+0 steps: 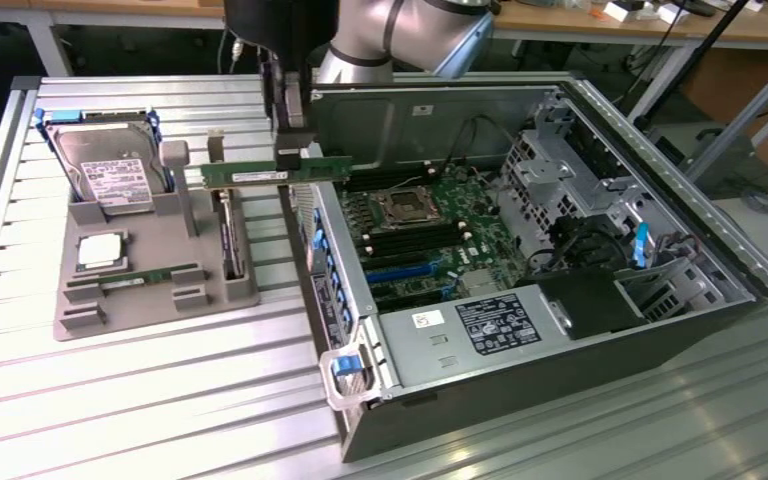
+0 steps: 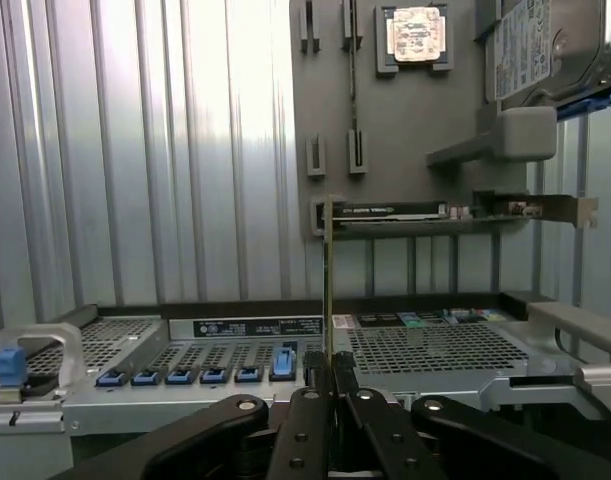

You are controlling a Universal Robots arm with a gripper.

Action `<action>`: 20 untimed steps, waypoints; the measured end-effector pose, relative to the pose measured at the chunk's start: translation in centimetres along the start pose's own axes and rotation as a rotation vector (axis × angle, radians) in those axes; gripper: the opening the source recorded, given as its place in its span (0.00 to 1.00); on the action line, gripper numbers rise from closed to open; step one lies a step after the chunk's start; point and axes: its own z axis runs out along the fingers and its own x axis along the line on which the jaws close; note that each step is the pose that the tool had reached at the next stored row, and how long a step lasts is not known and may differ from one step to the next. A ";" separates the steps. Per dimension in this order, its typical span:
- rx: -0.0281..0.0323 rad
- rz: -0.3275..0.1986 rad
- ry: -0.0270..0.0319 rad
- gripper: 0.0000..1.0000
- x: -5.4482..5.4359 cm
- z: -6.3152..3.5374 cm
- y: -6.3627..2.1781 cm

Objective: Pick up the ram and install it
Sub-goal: 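Pick up the ram and move it above insertion slot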

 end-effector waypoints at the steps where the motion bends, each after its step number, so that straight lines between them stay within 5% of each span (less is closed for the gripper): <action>1: -0.0002 0.000 0.0000 0.13 0.0 0.01 -0.38; 20: -0.0007 0.000 0.0000 0.13 -0.2 0.15 -4.86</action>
